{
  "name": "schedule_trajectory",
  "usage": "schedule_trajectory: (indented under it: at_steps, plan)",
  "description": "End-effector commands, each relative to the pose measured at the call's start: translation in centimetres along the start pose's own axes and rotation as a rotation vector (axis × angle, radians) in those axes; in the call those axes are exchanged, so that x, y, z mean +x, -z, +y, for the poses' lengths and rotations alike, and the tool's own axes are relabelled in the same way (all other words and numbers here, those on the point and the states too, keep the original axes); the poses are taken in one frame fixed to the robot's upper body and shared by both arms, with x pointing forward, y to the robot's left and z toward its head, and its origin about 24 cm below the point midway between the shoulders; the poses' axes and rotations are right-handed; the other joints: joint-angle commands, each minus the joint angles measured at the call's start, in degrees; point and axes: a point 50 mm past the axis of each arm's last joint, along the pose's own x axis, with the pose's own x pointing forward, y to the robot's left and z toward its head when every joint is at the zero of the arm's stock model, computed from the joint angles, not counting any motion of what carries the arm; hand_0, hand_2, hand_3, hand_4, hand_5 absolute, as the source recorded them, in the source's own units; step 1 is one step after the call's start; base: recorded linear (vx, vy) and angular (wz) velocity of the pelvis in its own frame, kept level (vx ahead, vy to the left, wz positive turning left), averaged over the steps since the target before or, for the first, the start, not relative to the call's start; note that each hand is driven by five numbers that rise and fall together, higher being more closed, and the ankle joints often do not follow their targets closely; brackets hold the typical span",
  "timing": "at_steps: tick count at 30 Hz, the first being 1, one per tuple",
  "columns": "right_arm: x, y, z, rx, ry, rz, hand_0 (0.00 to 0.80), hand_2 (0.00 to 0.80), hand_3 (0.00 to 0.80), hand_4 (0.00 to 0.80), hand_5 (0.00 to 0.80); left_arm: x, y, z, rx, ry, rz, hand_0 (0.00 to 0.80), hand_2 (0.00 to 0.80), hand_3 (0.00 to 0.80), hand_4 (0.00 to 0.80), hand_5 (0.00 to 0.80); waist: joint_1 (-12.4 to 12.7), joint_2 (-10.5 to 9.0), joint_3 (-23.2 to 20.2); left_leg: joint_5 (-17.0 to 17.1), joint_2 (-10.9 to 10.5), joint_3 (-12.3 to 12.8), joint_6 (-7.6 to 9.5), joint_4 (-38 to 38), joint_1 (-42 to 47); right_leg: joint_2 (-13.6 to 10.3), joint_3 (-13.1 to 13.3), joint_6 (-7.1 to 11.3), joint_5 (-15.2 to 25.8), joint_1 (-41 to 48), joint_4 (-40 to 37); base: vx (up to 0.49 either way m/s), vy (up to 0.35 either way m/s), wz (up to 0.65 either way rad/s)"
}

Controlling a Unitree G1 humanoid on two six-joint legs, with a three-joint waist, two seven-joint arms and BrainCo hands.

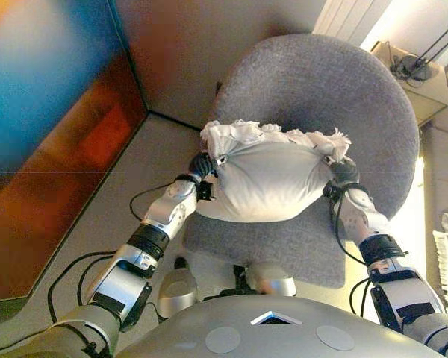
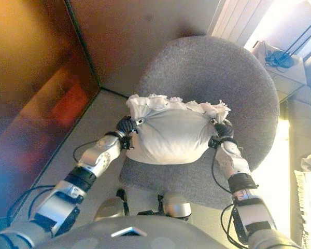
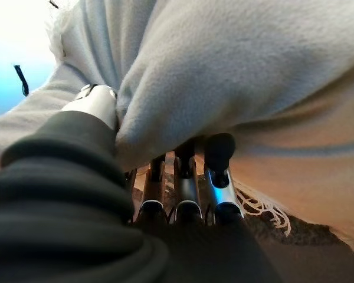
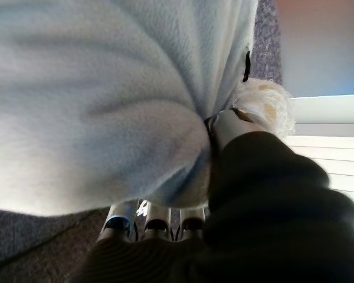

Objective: Pick up the cushion and take it to the sofa

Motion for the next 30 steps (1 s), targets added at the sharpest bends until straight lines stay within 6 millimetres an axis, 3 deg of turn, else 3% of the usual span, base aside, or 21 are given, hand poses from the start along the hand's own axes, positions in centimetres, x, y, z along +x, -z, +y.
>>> schedule_trajectory:
  at_steps: [1,5,9,16,19,24,30]
  plan:
    - [1.2,-7.8,-2.7,0.105,0.089,-0.248,0.8,0.8,0.8,0.8,0.8,-0.1,-5.1,-4.5,-0.026,0.176,-0.174,0.8,0.8,0.8,0.8,0.8,1.92,-0.15,-2.34,-2.06,4.38,3.15,0.08,2.37,1.56,-3.15,3.53,6.22,3.12,-5.15,4.2,0.03,-0.086,0.01]
    - [1.3,-8.3,-3.0,0.096,0.062,-0.262,0.8,0.8,0.8,0.8,0.8,-0.2,-5.7,-5.4,0.029,0.152,-0.208,0.8,0.8,0.8,0.8,0.8,1.72,-1.29,-1.48,-3.21,4.92,3.02,-0.1,5.77,-0.53,-3.47,3.47,6.31,3.42,-6.15,4.93,-0.001,-0.086,-0.01]
    - [1.1,-8.9,-1.0,0.113,-0.032,-0.301,0.8,0.8,0.8,0.8,0.8,0.2,-5.9,-4.5,0.042,0.071,-0.224,0.8,0.8,0.8,0.8,0.8,1.29,-2.52,0.6,-7.18,5.28,2.09,-0.04,16.3,-6.03,-4.33,4.03,5.6,3.04,-10.0,9.52,-0.063,-0.075,-0.08]
    - [1.1,-10.4,2.3,0.152,-0.078,-0.344,0.8,0.8,0.8,0.8,0.8,0.6,-7.6,-3.5,0.047,0.008,-0.29,0.8,0.8,0.8,0.8,0.8,1.21,-0.5,5.52,-12.91,6.43,0.19,0.91,33.01,-14.27,-5.35,2.81,3.58,-1.1,-18.06,23.75,-0.104,0.073,-0.1]
    - [1.2,-10.4,2.8,0.142,-0.082,-0.341,0.8,0.8,0.8,0.8,0.8,0.8,-7.6,-3.2,0.042,-0.007,-0.292,0.8,0.8,0.8,0.8,0.8,1.38,0.03,6.48,-14.88,6.69,-0.33,1.63,36.16,-15.19,-5.8,2.62,3.34,-2.77,-19.66,28.05,-0.014,0.053,0.03]
    - [1.4,-9.3,2.3,0.151,-0.039,-0.306,0.8,0.8,0.8,0.8,0.8,0.8,-6.6,-2.1,0.062,-0.034,-0.265,0.8,0.8,0.8,0.8,0.8,2.09,0.01,7.99,-15.92,6.51,-2.08,1.66,39.73,-16.0,-6.23,2.63,3.4,-3.71,-20.7,31.58,0.037,-0.006,0.08]
    - [1.6,-9.2,0.7,0.14,0.043,-0.301,0.8,0.8,0.8,0.8,0.8,0.8,-6.1,-2.0,0.085,-0.004,-0.234,0.8,0.8,0.8,0.8,0.8,2.64,-1.21,9.07,-15.93,6.52,-2.8,1.5,39.81,-15.65,-5.77,2.44,4.14,-2.67,-19.73,30.87,0.036,-0.081,0.18]
